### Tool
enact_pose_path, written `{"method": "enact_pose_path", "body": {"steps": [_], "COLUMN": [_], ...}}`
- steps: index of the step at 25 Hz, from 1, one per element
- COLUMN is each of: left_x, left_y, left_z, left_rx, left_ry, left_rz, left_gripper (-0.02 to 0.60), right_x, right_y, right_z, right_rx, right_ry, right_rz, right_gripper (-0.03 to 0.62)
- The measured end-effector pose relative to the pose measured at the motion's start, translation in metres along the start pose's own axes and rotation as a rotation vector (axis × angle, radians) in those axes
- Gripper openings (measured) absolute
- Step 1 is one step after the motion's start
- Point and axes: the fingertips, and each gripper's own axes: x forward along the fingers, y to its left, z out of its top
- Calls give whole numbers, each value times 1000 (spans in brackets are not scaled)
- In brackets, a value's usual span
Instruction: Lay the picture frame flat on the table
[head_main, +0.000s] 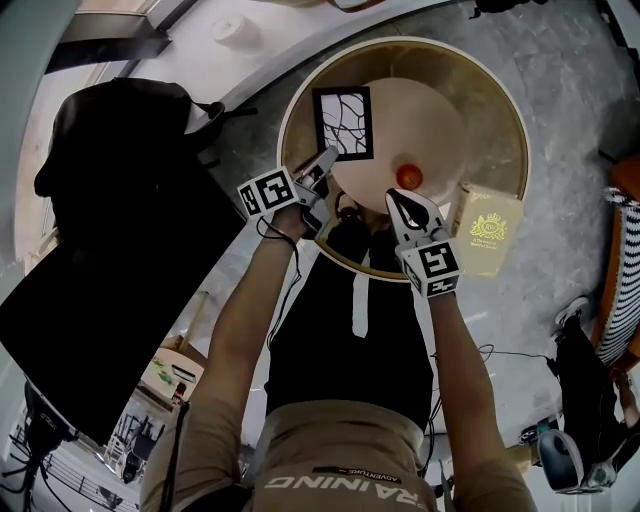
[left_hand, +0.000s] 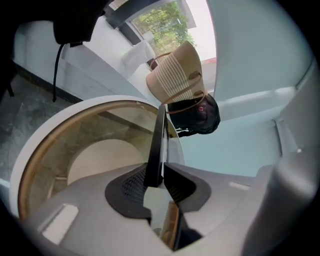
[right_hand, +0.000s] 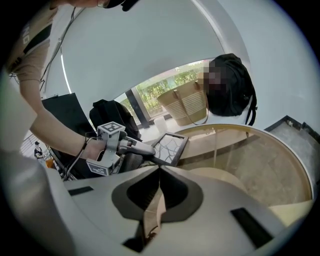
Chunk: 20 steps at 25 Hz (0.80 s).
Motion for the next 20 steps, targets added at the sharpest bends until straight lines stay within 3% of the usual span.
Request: {"method": "enact_pose_path", "body": {"steps": [4, 13, 15, 20], "left_x": [5, 0, -3, -10], "left_y": [0, 11, 13, 12], "left_z": [-5, 1, 3, 4], "left_rx": [145, 473, 486, 468], "left_ry": [36, -28, -56, -77], "left_rz": [114, 458, 491, 491], "left_gripper": [90, 204, 204, 204], "right_x": [-6, -23, -26, -37], "right_y": [1, 9, 10, 7], "right_z": [-6, -25, -26, -23], "right_rx": [22, 33, 33, 30], "right_ry": [-1, 0, -1, -31], "right_rz": [11, 40, 43, 35], "right_gripper": [8, 8, 8, 8]}}
